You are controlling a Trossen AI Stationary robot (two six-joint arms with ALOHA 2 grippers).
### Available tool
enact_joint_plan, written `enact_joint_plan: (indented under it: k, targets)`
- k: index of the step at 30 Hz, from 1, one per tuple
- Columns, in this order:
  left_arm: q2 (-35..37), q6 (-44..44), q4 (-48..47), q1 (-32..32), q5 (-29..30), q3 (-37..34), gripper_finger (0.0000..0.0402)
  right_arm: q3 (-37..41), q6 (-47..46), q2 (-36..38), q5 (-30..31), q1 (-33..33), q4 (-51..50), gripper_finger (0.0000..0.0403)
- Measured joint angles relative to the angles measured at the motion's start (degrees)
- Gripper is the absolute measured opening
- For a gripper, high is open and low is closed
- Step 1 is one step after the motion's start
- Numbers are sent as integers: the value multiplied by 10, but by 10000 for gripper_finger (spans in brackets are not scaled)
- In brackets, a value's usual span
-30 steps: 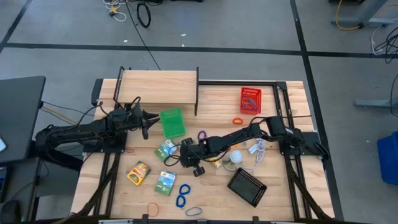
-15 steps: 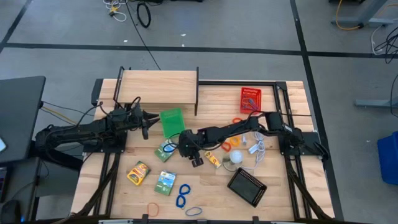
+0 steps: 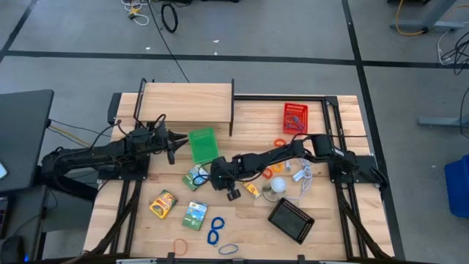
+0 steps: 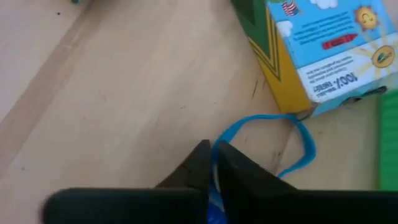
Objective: Pick & Place Office Desk Supplies
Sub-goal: Put the blue rubber band into the red basket
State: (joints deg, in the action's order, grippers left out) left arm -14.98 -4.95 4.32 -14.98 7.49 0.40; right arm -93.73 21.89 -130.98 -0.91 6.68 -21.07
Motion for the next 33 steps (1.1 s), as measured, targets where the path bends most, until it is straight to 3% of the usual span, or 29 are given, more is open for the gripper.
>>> enact_joint_plan:
  k: [12,33]
  targets:
    - [0,0,-3,0,0,0,104,1,-31,5,8,9,0,2]
    - [0,0,-11,0,0,0,104,-69,-26,23,145,58,-112,0]
